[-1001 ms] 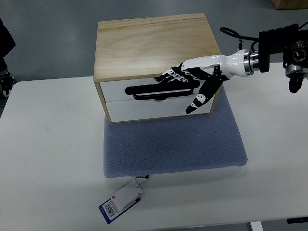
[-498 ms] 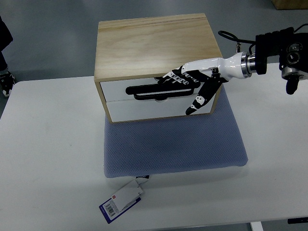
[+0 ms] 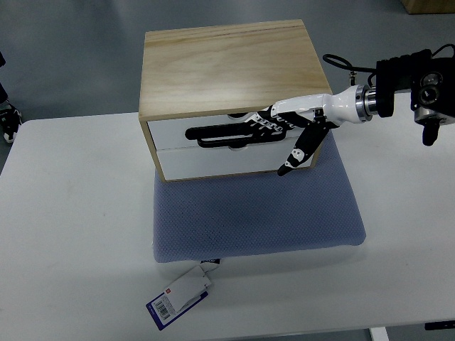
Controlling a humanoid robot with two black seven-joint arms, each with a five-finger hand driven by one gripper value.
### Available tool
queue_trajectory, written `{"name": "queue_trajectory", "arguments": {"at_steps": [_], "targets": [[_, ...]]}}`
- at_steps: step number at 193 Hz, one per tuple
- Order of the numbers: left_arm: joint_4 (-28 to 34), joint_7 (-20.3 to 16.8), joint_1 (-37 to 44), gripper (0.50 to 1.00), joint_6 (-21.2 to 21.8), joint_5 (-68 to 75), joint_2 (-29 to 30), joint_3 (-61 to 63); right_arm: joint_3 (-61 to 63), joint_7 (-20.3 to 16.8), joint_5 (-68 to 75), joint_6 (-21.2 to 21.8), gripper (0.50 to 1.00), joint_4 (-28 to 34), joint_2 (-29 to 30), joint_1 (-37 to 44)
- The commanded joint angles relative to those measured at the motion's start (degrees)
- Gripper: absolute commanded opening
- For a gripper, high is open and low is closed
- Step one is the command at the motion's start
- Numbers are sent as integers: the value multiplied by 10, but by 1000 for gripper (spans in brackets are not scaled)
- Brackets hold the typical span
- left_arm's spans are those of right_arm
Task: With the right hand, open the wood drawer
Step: 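Pull the upper white drawer outward toward the robot with the right hand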
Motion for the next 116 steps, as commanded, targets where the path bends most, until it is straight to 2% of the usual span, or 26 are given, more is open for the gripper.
{"name": "queue_trajectory", "arguments": {"at_steps": [1,52,116], "targets": [[0,0,0,1000,0,0,0,0,0,0,0,1,940,1,0,-3],[0,0,0,1000,0,0,0,0,0,1,2,5,940,10,-1,-5],[0,0,0,1000,0,0,0,0,-1,2,3,8,940,51,-9,-4]]}}
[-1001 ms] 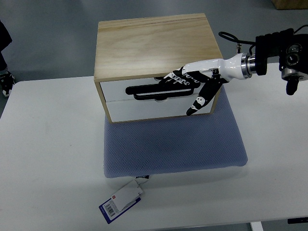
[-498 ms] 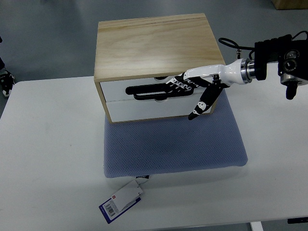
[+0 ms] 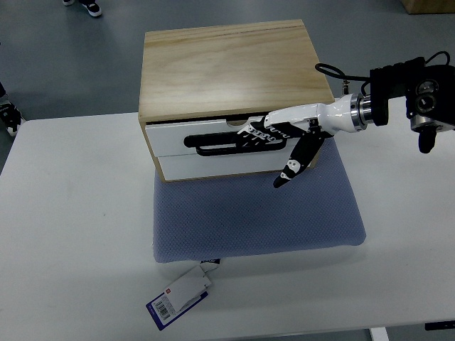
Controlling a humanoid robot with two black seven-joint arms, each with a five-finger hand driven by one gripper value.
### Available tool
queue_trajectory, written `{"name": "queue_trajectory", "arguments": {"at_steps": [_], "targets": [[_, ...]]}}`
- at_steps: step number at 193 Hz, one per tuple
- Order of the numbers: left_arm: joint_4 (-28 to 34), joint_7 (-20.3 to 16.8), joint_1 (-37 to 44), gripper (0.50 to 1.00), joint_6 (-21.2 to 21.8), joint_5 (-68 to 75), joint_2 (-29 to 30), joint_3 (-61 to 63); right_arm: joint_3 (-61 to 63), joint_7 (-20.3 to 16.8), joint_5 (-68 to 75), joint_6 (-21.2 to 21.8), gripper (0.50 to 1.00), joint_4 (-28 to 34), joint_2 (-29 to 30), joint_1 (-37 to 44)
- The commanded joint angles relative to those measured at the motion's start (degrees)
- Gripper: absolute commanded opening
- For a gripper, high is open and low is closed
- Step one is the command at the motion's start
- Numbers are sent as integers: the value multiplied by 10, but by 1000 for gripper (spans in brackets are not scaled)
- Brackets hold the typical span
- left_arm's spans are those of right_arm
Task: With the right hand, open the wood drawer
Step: 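Pull the upper white drawer outward toward the robot with the right hand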
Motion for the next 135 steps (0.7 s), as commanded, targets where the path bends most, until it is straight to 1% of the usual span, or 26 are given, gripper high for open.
{"name": "queue_trajectory", "arguments": {"at_steps": [1,40,95,96,102,135], "targets": [[0,0,0,1000,0,1,0,0,-1,0,1,1,940,14,-5,1],[0,0,0,1000,0,1,0,0,-7,0,1,0,940,54,-26,1],[0,0,0,1000,0,0,0,0,-14,0,2,-1,940,82,-48,-1],[0,0,0,1000,0,0,0,0,-16,0,2,-1,940,92,-53,-1],[0,0,0,1000,0,0,0,0,-16,0,3,-1,940,97,-55,-1],[0,0,0,1000,0,1,0,0,-24,0,3,-1,940,110,-63,-3]]}}
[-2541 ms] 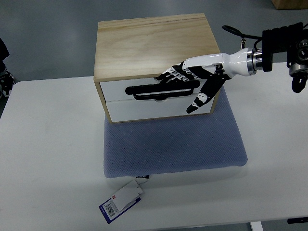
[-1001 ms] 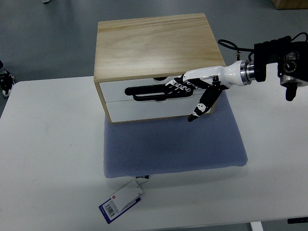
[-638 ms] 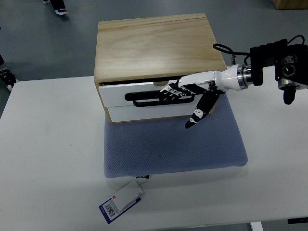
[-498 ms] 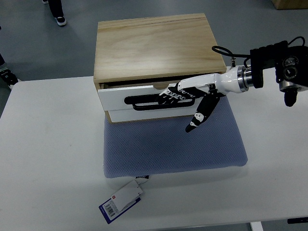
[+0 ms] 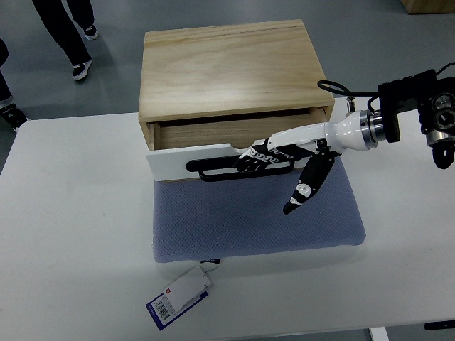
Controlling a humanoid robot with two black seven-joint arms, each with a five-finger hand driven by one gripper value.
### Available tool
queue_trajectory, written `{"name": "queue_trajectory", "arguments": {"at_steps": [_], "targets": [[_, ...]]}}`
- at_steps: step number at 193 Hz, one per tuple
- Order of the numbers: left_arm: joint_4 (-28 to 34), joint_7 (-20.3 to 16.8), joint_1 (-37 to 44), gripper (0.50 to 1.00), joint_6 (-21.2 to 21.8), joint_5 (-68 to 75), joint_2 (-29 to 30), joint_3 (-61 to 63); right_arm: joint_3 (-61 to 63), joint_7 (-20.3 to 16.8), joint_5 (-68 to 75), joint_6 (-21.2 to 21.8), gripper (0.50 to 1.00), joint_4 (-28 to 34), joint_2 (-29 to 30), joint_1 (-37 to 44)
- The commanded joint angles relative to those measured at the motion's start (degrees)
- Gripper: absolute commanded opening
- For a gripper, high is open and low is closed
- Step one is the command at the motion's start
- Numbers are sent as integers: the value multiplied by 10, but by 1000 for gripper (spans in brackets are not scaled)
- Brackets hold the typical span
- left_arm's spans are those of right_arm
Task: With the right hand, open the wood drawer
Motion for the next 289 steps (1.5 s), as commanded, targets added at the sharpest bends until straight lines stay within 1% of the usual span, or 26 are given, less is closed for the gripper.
{"name": "queue_trajectory", "arguments": {"at_steps": [1,133,201,218,241,274,275,289], "targets": [[0,0,0,1000,0,1,0,0,-5,0,0,0,940,10,-6,-1],[0,0,0,1000,0,0,0,0,-14,-2,1,0,940,71,-37,-1],[0,0,0,1000,0,0,0,0,-10,-3,2,2,940,74,-45,7],[0,0,0,1000,0,1,0,0,-6,-4,4,6,940,74,-55,9],[0,0,0,1000,0,0,0,0,-5,-5,10,32,940,74,-60,34],[0,0,0,1000,0,0,0,0,-5,-6,30,33,940,75,-78,52],[0,0,0,1000,0,0,0,0,-5,-8,49,33,940,75,-82,65],[0,0,0,1000,0,0,0,0,-5,-11,83,33,940,75,-99,74]]}}
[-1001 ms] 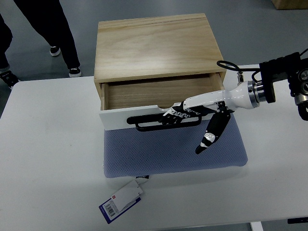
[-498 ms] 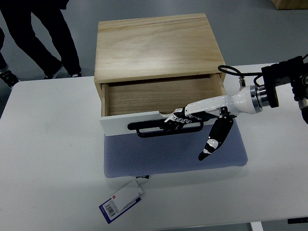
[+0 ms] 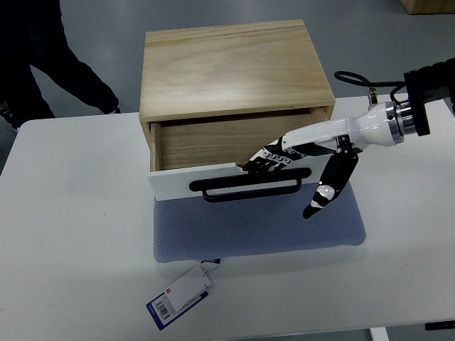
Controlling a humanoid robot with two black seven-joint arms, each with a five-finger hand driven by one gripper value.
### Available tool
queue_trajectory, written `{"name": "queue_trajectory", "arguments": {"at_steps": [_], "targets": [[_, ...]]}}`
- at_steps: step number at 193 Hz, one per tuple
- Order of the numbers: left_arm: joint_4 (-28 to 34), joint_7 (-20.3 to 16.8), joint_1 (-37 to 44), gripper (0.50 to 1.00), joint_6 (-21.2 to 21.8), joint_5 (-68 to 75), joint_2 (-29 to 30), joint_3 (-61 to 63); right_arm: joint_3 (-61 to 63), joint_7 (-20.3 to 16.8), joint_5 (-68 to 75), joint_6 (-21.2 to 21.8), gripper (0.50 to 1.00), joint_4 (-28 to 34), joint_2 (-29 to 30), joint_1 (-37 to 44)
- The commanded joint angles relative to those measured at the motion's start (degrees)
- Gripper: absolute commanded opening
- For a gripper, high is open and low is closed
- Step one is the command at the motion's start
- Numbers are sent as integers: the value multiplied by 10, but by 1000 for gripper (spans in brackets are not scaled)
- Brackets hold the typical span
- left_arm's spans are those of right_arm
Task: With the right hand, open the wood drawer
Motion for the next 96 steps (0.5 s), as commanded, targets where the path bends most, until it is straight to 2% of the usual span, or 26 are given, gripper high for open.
{"name": "queue_trajectory", "arguments": {"at_steps": [1,56,57,74,96], "targets": [[0,0,0,1000,0,0,0,0,0,-3,43,0,940,0,-19,19],[0,0,0,1000,0,1,0,0,10,-1,165,0,940,-19,-82,46],[0,0,0,1000,0,0,0,0,22,4,197,0,940,-41,-87,45],[0,0,0,1000,0,0,0,0,35,6,270,0,940,-97,-94,38],[0,0,0,1000,0,0,0,0,49,6,400,0,940,-225,-79,9]]}}
